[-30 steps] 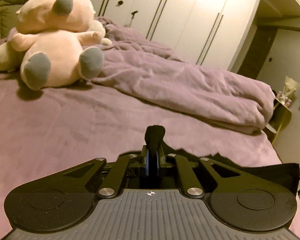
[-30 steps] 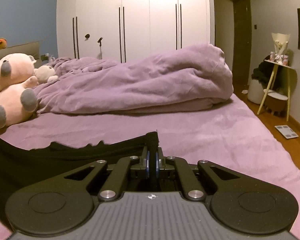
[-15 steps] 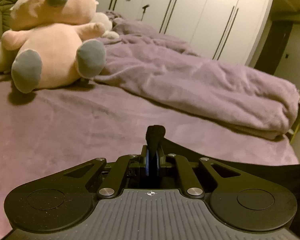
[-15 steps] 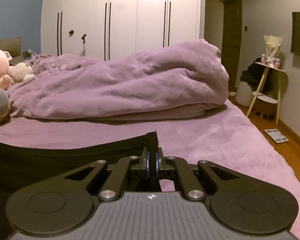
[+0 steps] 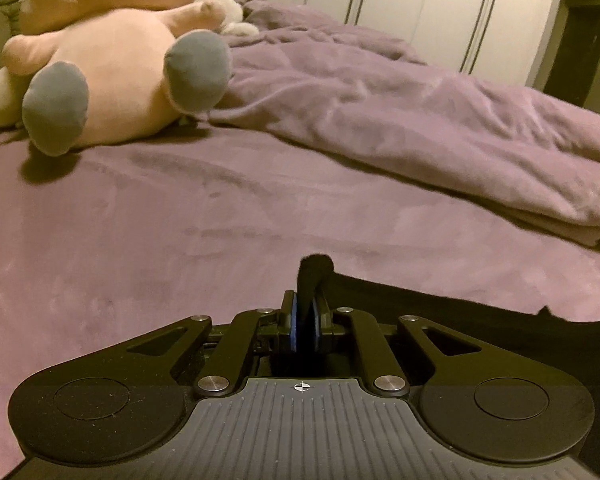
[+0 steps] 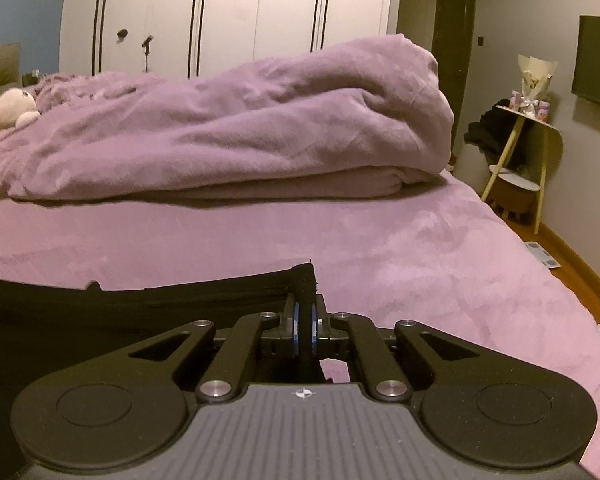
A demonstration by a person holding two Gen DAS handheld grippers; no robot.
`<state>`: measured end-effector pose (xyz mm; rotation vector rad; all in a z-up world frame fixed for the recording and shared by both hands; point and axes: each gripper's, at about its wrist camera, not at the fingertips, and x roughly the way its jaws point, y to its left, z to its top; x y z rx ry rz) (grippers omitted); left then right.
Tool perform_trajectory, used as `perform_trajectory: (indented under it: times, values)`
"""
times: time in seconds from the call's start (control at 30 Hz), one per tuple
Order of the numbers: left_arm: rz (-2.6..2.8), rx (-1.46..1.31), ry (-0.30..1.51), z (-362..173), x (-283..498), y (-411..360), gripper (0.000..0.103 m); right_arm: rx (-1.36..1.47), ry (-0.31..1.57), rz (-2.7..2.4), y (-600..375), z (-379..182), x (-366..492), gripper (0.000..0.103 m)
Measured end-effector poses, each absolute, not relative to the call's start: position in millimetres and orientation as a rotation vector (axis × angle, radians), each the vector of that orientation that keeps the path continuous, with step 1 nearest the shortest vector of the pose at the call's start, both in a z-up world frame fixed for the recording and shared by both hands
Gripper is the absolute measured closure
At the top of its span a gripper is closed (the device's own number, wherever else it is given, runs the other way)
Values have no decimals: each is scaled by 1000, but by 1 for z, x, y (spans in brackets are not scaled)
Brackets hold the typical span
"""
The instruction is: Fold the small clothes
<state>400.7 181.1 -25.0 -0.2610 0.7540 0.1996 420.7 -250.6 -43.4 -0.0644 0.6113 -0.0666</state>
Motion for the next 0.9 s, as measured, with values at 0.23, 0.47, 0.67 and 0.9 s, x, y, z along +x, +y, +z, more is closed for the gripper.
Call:
perform_trajectory:
  times: [0.23, 0.47, 0.67, 0.9]
  values:
    - [239, -295, 756, -28, 400, 191, 93, -104, 606, -84, -244, -56, 425, 98]
    - [251, -328, 762, -23, 386, 193, 83, -121, 577, -184, -245, -56, 425, 77]
    - [80, -365, 697, -18, 340, 148, 54, 136, 552, 18, -242, -41, 377, 65]
    - [-23, -376, 762, -67, 318, 110, 47, 139, 680, 354, -192, -78, 306, 65]
